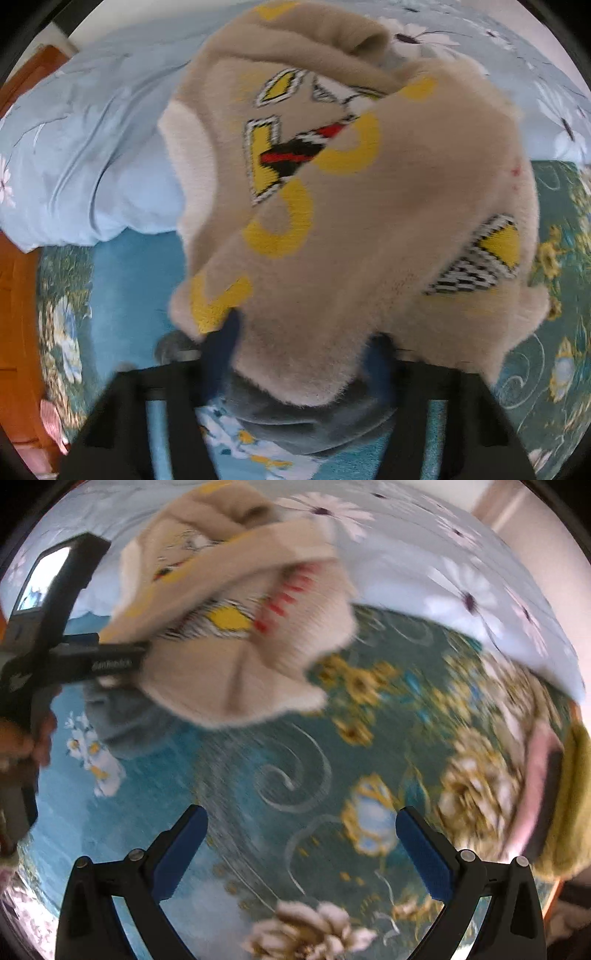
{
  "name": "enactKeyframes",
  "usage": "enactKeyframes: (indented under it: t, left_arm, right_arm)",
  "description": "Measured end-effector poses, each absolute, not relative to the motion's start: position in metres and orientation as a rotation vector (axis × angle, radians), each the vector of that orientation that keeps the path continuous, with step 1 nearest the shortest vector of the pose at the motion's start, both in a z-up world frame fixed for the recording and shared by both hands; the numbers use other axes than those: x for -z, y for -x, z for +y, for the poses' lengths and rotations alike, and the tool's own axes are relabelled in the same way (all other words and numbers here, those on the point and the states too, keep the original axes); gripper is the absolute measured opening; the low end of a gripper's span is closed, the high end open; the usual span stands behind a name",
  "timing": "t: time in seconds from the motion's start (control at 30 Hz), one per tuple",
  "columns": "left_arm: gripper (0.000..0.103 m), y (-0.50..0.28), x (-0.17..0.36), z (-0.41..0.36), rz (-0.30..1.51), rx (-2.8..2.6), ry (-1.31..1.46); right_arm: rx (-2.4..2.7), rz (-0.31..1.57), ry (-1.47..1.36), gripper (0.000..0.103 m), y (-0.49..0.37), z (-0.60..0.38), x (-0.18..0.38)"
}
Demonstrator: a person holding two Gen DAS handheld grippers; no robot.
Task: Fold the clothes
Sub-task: 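Grasp the beige sweater with both grippers and lift it off the grey cloth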
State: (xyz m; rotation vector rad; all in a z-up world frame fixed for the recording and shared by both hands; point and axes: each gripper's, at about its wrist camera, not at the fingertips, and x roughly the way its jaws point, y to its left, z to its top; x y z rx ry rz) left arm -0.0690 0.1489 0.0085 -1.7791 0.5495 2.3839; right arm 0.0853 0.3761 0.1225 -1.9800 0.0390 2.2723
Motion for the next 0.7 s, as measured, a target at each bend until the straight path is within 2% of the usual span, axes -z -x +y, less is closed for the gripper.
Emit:
enactKeyframes:
  t: [0.07, 0.17, 0.33, 0.43, 0.63, 0.7]
  left_arm:
    - [0.014, 0.073, -0.021, 0.136, 0.37, -2.397, 1.81]
    - [0.012, 0.072, -0.061, 0.107, 0.131, -2.533, 1.789]
    - [0.011, 0.031, -0.146, 0.019, -0.541, -2.638, 1.624]
    - [0.01, 0.016, -0.147, -0.017, -0.86, -2.568, 1.599]
    - [0.01, -0.052, -0.132, -0.075, -1.168, -2.519, 1.749]
    - [0.01, -0.089, -0.126, -0.099, -1.214, -2.537, 1.797]
  right_arm:
    - [-2.228, 0.071, 1.975, 0.103, -0.097, 0.39, -0.13]
    - [-2.193, 0.109, 1.981, 0.103, -0.106, 0.401, -0.142]
    - [-2.228, 0.137, 1.944, 0.103, -0.109, 0.398, -0.159]
    - [-2.29, 0.137, 1.921, 0.103, -0.11, 0.384, -0.177]
    - [-2.404, 0.17, 1.885, 0.103, -0.123, 0.362, -0.211]
    - [-2.435, 0.167, 1.885, 0.103, -0.13, 0.356, -0.22]
